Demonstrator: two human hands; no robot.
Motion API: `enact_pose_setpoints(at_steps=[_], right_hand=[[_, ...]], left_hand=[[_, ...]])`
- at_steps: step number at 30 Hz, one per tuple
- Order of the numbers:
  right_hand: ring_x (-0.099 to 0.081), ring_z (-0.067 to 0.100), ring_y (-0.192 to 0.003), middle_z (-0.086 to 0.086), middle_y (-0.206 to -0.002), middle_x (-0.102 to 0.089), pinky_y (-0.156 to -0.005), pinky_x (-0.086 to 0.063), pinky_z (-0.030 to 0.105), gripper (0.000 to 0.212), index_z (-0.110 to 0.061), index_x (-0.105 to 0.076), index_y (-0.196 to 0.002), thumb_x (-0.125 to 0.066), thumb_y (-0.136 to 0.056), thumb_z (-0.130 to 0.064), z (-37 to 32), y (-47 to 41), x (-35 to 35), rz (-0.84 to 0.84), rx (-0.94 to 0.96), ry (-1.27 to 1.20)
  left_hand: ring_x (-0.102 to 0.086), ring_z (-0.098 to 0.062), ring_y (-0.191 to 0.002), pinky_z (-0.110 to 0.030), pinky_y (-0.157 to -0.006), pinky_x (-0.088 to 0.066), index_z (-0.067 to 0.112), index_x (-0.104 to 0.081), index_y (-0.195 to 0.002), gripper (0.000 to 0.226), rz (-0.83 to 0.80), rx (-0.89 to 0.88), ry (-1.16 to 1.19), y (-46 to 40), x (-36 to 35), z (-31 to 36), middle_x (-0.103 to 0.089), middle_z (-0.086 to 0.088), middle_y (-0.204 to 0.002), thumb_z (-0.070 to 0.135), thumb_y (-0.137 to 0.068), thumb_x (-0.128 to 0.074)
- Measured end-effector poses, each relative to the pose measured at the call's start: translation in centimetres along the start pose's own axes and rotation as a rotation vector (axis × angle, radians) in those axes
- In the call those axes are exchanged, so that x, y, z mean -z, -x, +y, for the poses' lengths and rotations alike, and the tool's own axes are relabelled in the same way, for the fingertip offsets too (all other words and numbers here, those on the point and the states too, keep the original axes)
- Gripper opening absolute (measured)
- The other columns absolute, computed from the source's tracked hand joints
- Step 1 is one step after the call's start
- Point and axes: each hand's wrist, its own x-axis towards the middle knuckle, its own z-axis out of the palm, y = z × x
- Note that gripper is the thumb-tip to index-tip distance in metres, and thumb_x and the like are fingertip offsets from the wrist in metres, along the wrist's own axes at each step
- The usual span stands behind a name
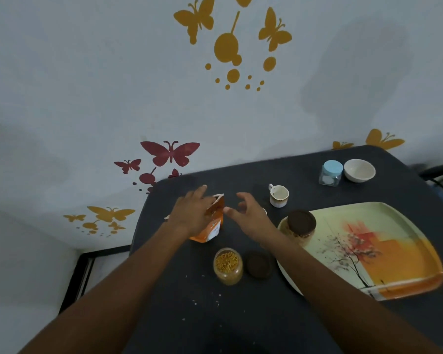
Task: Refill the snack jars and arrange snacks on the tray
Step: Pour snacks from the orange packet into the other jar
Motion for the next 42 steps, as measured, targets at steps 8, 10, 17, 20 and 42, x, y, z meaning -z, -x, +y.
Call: enact_pose_setpoints(at_steps=[8, 10, 17, 20, 42], right_hand=[[-0.035, 0.023, -0.145, 0.002, -0.157, -0.039, -0.116, -0.036, 0.046, 0.072, -0.024, -0.036, -0.152, -0.073, -0.091, -0.037, -3.4, -1.7, -3.6, 0.034, 0.332, 0.488], [-0.028, 0.025, -0.15, 0.003, -0.162, -0.032, -0.116, -0.032, 0.051, 0.078, -0.026, -0.031, -0.155, -0.073, -0.09, -0.034, -4.3, -2.8, -4.5, 0.049, 0.438, 0.728], [-0.066, 0.021, -0.102, -0.003, -0.106, -0.07, -0.102, -0.039, 0.046, 0.03, -0.03, -0.059, -0.119, -0.069, -0.092, -0.02, -5.0, -6.1, -7.7, -0.049, 0.509, 1.173], [-0.066, 0.018, -0.086, -0.004, -0.095, -0.069, -0.089, -0.047, 0.04, 0.024, -0.027, -0.06, -0.108, -0.073, -0.089, -0.021, -4.4, -6.4, -7.8, -0.035, 0.529, 1.219], [-0.053, 0.012, -0.08, -0.003, -0.096, -0.063, -0.072, -0.041, 0.029, 0.03, -0.024, -0.057, -0.115, -0.073, -0.09, -0.019, -4.9, -6.1, -5.8, -0.02, 0.376, 1.2]], left_hand=[[-0.062, -0.021, -0.118, -0.042, -0.097, -0.054, 0.027, -0.063, -0.133, 0.036, 0.129, 0.083, 0.129, 3.0, 0.3, -5.5, -0.06, 0.0, -0.138, 0.035, -0.098, -0.063], [-0.066, -0.018, -0.105, -0.036, -0.087, -0.058, 0.025, -0.064, -0.129, 0.029, 0.15, 0.096, 0.203, 3.5, 0.1, -6.3, -0.069, 0.0, -0.124, 0.025, -0.101, -0.059], [-0.072, -0.023, -0.091, -0.034, -0.081, -0.06, 0.021, -0.049, -0.138, 0.036, 0.238, 0.096, 0.308, 4.1, -0.8, -7.1, -0.074, -0.01, -0.109, 0.016, -0.103, -0.058], [-0.068, -0.028, -0.118, -0.041, -0.1, -0.057, 0.021, -0.049, -0.15, 0.05, 0.231, 0.065, 0.322, 4.0, -1.1, -7.0, -0.068, -0.009, -0.134, 0.016, -0.102, -0.061], [-0.06, -0.022, -0.117, -0.034, -0.099, -0.048, 0.021, -0.061, -0.137, 0.045, 0.25, -0.054, 0.082, 2.3, -2.2, -9.8, -0.069, -0.004, -0.125, 0.029, -0.095, -0.072]])
